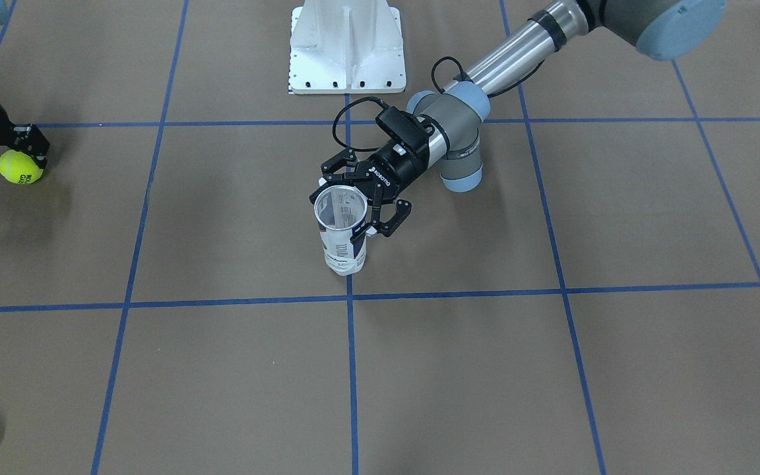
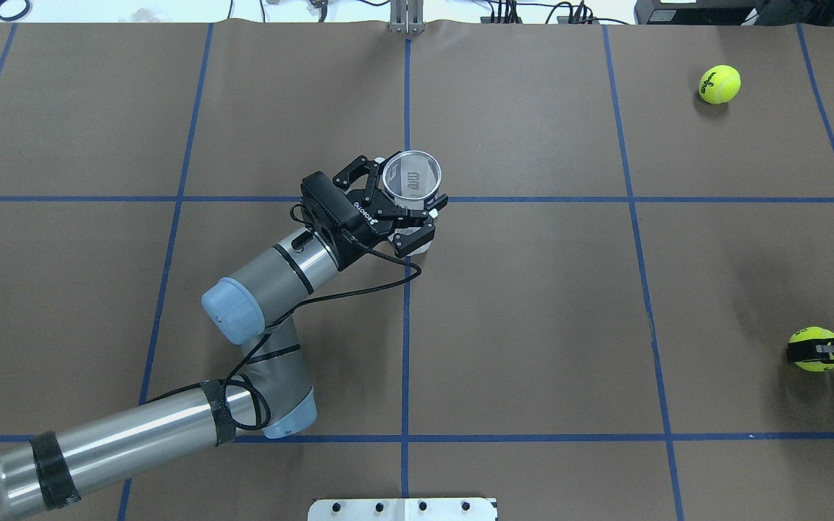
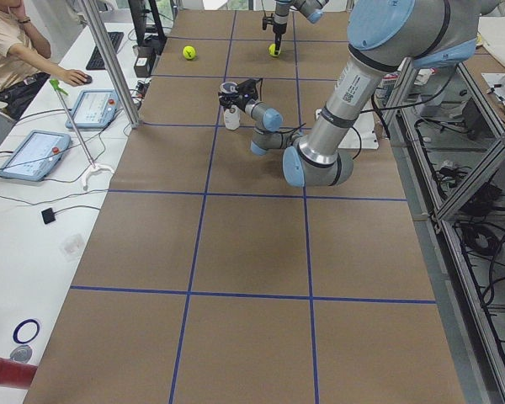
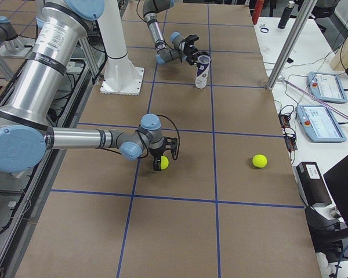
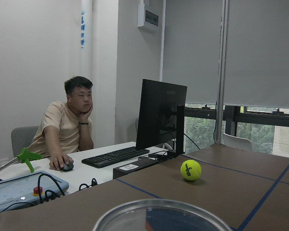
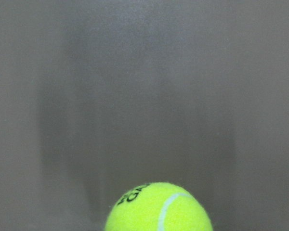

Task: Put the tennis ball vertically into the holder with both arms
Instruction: 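Grasp the nearer tennis ball with the right gripper and lift it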

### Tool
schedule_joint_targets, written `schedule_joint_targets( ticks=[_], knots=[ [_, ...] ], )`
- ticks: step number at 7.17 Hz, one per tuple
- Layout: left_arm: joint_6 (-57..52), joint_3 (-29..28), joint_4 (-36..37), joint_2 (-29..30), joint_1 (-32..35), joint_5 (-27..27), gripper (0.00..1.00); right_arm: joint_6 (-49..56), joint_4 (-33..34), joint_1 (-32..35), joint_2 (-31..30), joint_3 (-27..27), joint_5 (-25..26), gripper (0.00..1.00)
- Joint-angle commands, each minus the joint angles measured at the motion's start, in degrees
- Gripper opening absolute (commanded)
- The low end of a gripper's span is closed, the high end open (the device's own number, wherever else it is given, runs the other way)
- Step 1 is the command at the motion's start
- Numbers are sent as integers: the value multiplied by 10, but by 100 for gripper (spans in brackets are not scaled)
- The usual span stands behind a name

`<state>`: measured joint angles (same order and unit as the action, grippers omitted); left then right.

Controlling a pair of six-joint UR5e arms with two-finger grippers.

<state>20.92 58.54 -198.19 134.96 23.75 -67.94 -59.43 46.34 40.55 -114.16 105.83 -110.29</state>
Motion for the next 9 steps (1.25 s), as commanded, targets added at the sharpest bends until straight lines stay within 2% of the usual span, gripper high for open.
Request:
schedule_joint_targets(
  ticks=[1, 2, 3, 4, 5, 8, 9],
  knots=[
    [0, 1, 0, 0, 0, 0, 98, -2, 5, -4, 22, 13, -11, 0],
    [0, 1, 0, 0, 0, 0, 98, -2, 12, 24, 53, 14, -48, 0],
    [0, 1, 0, 0, 0, 0, 98, -2, 57, 79, 108, 16, -98, 0],
    [0, 1, 1, 0, 0, 0, 98, -2, 114, 99, 169, 19, -114, 0],
    [0, 1, 1, 0, 0, 0, 98, -5, 189, 102, 236, 27, -114, 0],
    [0, -1, 1, 0, 0, 0, 98, -72, 515, 99, 512, 45, -114, 0],
    [0, -1, 2, 0, 0, 0, 98, -78, 585, 96, 586, 44, -114, 0]
  ],
)
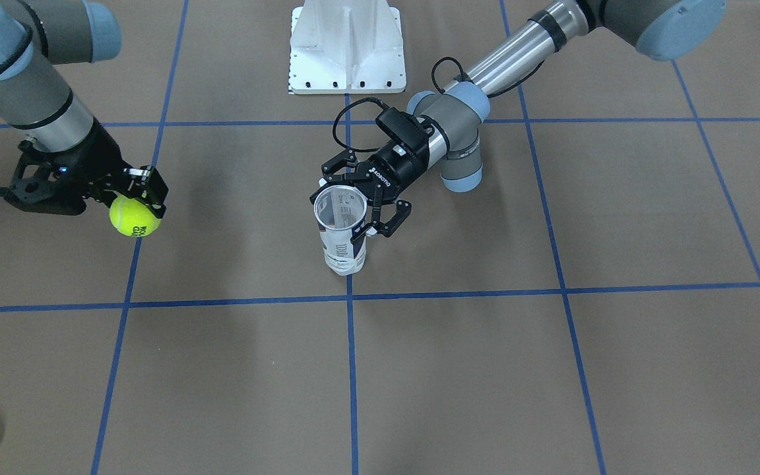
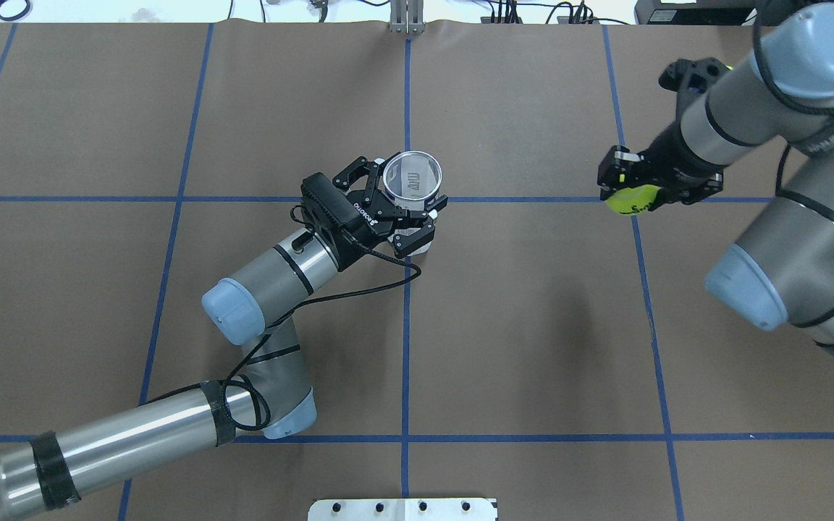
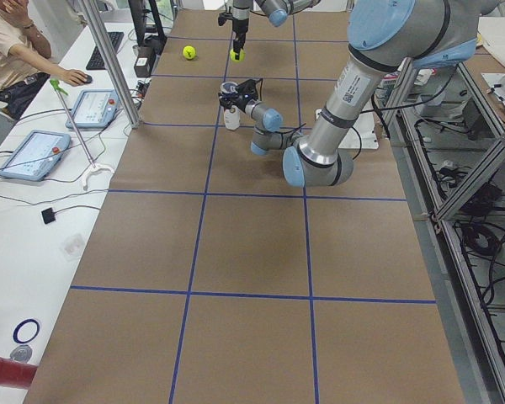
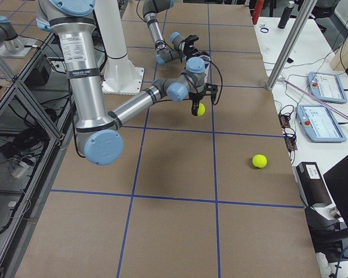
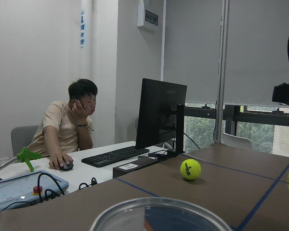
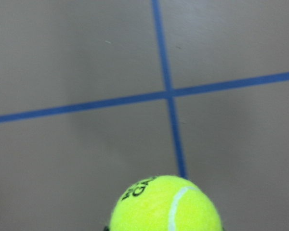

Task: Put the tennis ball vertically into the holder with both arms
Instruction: 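Grasp the nearer tennis ball with the right gripper and lift it, then carry the ball over the tube with the right gripper and release it inside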

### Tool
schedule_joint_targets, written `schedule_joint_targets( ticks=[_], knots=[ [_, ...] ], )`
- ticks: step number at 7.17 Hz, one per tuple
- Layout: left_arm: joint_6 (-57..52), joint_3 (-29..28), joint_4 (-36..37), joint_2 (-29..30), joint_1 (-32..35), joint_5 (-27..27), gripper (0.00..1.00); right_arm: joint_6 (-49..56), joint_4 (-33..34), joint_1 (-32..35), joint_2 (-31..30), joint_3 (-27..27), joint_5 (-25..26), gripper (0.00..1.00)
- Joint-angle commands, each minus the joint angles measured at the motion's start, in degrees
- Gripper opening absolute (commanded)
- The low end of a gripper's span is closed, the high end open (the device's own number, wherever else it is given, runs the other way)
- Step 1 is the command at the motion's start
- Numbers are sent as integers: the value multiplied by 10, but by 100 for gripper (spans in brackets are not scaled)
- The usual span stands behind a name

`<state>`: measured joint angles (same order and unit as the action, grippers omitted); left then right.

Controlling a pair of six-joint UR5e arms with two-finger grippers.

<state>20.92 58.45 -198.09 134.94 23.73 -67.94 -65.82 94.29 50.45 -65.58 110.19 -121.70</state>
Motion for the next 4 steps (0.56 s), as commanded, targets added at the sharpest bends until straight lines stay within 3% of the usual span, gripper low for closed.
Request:
schedule_joint_targets(
  ticks=[1, 3, 4],
  knots=[
    [0, 0, 4, 1, -3, 0, 98, -59, 112, -10, 143, -7, 1, 0],
    [0, -1, 4, 1, -9, 0, 98, -131, 112, -38, 273, -109, 6, 0],
    [0, -1, 4, 1, -11, 0, 98, -135, 111, -47, 307, -138, 7, 0]
  ],
)
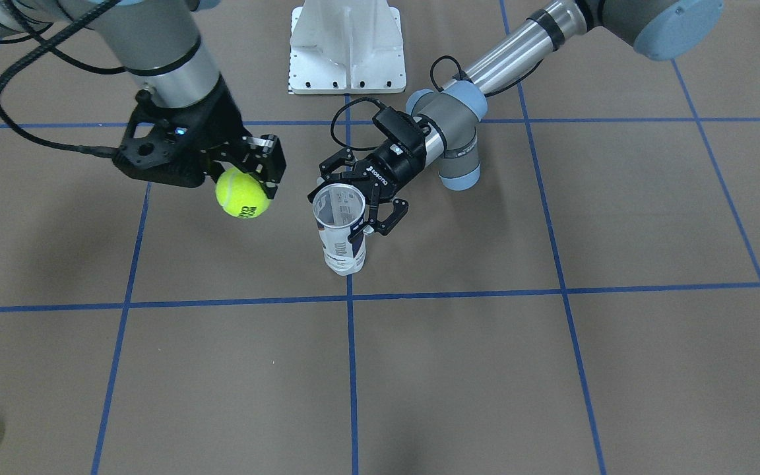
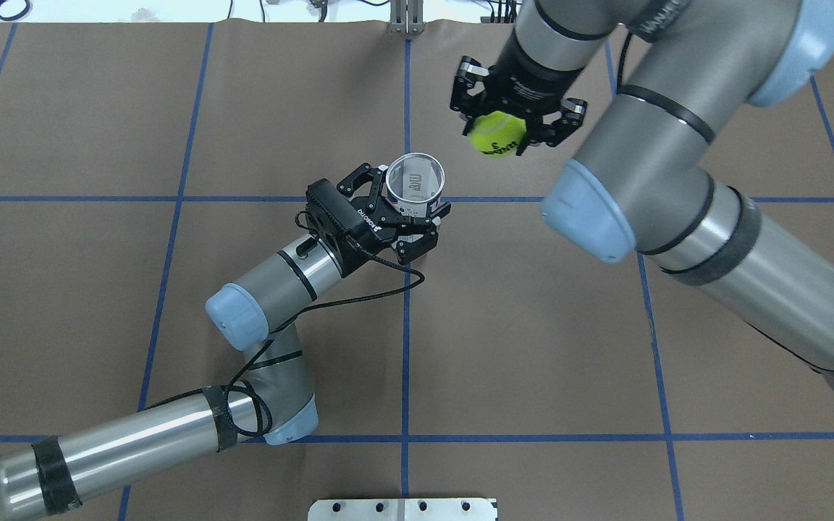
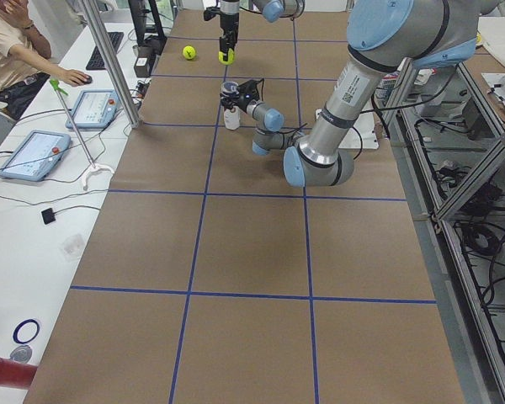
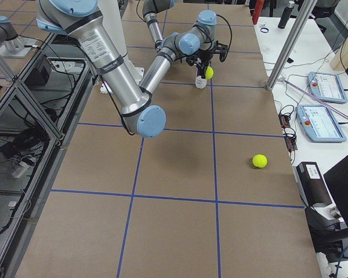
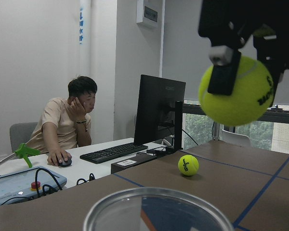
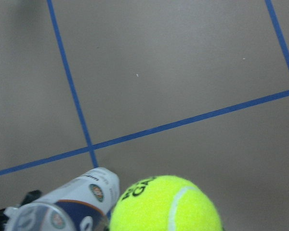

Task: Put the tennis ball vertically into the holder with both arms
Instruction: 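Carry the ball over the tube with the right gripper and release it inside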

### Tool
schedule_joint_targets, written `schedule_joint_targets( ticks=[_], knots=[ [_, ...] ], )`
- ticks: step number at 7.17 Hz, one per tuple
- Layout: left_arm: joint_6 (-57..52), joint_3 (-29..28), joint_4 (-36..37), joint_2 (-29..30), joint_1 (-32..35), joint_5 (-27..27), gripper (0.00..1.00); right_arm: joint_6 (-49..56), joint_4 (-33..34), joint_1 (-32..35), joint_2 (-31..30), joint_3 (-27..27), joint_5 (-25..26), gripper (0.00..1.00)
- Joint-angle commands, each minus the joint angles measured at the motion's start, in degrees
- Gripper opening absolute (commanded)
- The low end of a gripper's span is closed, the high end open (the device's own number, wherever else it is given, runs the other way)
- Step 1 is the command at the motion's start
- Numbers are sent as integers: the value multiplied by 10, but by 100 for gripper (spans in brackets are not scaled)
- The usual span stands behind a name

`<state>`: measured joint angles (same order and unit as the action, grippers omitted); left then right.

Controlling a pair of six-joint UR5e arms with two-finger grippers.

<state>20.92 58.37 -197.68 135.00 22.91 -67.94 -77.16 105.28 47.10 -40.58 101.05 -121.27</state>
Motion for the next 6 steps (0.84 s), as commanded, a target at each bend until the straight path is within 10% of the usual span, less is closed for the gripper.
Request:
schedule_joint_targets(
  ticks=[1, 2, 6],
  knots=[
    [0, 0, 4, 0, -3, 0, 98, -35, 0, -27, 68, -49, 5, 0],
    [0, 0, 6, 0, -3, 0, 98, -40, 0, -40, 71, -49, 20, 0],
    [0, 1, 6, 0, -4, 0, 98, -41, 12, -56, 67, -43, 45, 73]
  ],
)
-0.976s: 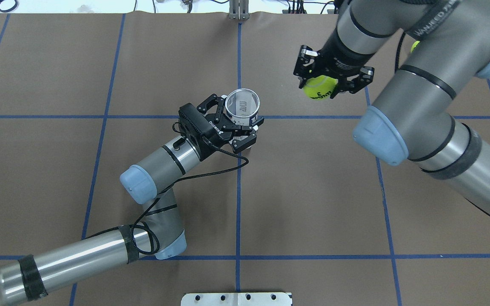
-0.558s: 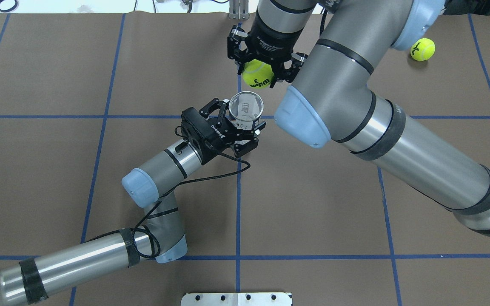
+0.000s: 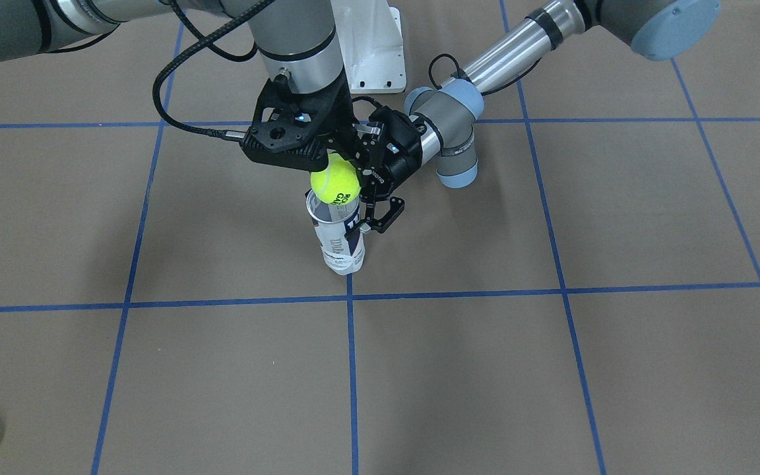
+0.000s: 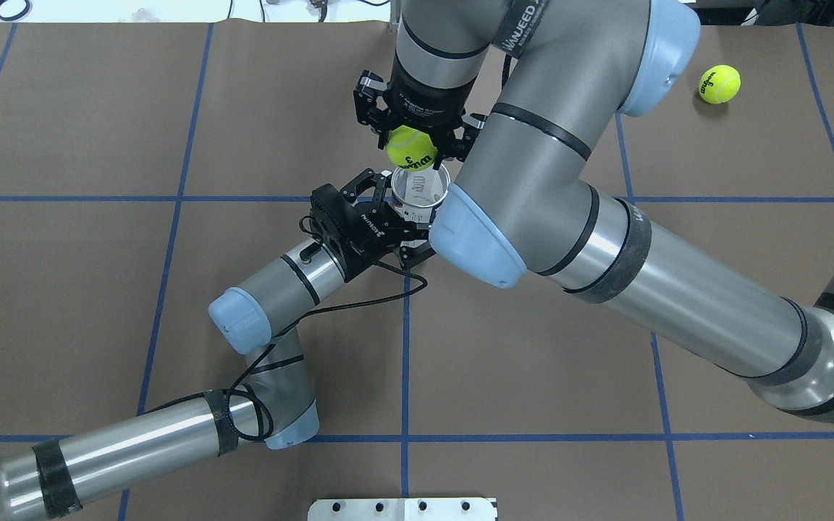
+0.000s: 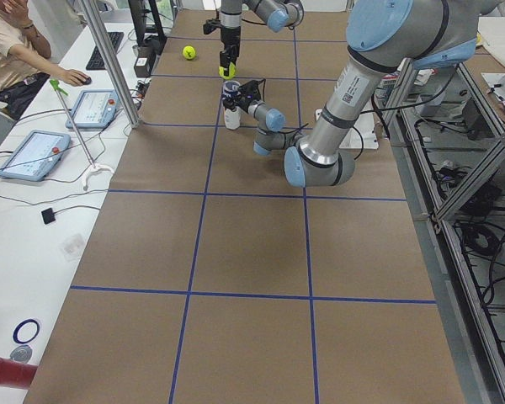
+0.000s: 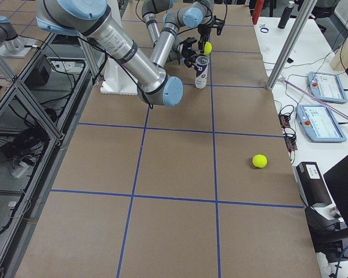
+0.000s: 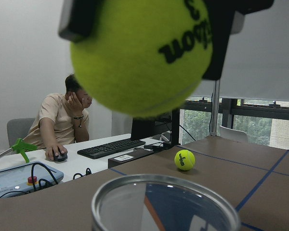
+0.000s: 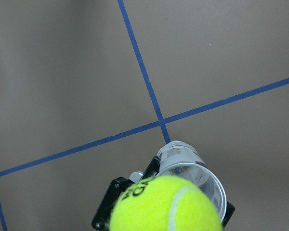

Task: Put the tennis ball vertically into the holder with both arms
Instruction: 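Carry the ball over the tube with the right gripper and release it inside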

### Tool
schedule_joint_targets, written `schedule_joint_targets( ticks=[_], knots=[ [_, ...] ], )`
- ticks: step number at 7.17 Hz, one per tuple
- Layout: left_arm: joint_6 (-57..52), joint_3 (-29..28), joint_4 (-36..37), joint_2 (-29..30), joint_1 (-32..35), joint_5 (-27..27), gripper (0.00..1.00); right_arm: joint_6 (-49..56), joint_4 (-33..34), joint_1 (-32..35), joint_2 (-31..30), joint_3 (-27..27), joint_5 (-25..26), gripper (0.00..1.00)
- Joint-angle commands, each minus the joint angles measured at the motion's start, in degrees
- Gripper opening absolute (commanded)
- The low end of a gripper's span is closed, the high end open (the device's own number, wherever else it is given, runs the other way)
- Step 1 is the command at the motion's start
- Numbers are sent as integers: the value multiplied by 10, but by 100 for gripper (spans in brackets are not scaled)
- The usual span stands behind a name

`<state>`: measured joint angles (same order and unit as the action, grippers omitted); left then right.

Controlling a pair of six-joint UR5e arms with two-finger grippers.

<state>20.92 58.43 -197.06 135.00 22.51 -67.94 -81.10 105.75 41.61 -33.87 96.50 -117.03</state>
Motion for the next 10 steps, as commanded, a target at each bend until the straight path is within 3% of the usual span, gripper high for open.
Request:
schedule_joint_targets(
  ticks=[1, 7, 8, 10],
  knots=[
    [-1, 1, 0, 1, 1, 0, 98, -1, 10, -1, -1, 4, 4, 94],
    [-4, 0, -2, 0, 6, 0, 99, 8, 10, 0, -10, 8, 4, 99],
    [-4, 0, -2, 0, 6, 0, 99, 44, 9, 15, -33, 12, 7, 99],
    [-4, 0, -2, 0, 5, 0, 99, 212, 2, 87, -118, 29, -1, 99]
  ],
)
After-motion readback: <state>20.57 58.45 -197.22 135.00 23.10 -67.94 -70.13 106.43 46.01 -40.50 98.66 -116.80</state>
